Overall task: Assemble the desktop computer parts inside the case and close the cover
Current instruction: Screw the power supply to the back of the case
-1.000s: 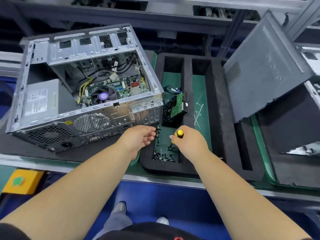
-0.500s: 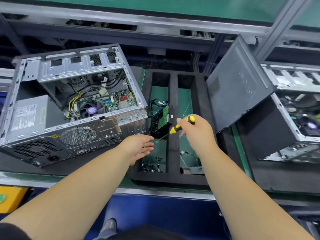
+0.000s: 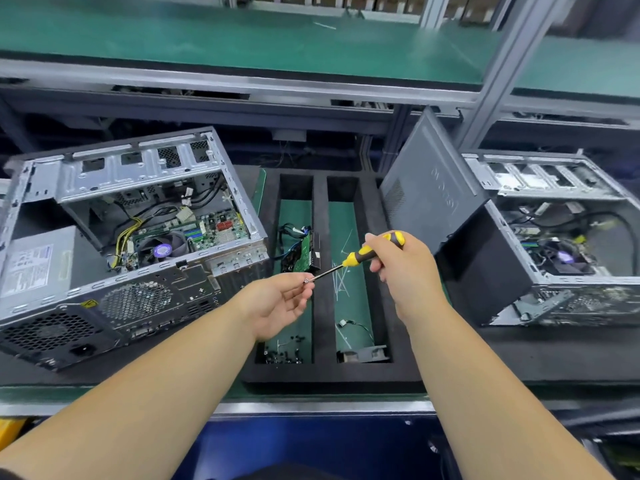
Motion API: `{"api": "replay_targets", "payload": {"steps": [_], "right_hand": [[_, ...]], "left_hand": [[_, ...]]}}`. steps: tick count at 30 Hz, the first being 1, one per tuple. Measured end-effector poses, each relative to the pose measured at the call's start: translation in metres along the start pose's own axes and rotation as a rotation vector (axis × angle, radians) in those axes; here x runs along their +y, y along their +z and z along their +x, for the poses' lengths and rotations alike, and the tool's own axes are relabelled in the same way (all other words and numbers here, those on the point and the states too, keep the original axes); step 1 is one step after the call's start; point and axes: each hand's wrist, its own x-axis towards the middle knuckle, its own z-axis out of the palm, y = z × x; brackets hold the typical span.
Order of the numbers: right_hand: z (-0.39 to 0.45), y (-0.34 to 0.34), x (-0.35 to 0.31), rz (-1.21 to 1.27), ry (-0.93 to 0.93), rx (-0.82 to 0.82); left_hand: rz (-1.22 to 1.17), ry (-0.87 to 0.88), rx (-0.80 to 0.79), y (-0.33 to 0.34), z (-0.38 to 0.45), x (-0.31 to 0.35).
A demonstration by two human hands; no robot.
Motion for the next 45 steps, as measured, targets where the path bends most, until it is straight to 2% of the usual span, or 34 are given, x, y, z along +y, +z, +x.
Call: {"api": "replay_targets", "payload": {"steps": [17, 24, 28, 33, 35, 41, 45], "right_hand": [[-0.019, 0.004, -0.002, 0.04, -0.027, -0.058], [-0.023, 0.017, -0.011, 0.027, -0.108, -0.197], [-0.024, 0.024, -0.025, 0.012, -0.166, -0.348], [-0.029, 0.046, -0.045, 0.042, -0.259, -0.541], [-0.033, 0.062, -0.052, -0.006, -0.307, -0.604], [-0.051, 0.123, -0.062, -0.246, -0.418, -0.691], [-0.067, 0.164, -0.064, -0.265, -0.424, -0.704]], "left_hand": [[0.031, 0.059, 0.04, -0.006, -0.019, 0.002], [0.12, 0.149, 0.109, -0.017, -0.04, 0.015], [0.223, 0.326, 0.188, -0.028, -0.061, 0.029], [0.494, 0.791, 0.396, -0.046, -0.096, 0.058], [0.549, 0.911, 0.47, -0.055, -0.11, 0.07], [0.544, 1.022, 0.52, -0.089, -0.143, 0.094], [0.53, 0.988, 0.428, -0.12, -0.156, 0.104]]}}
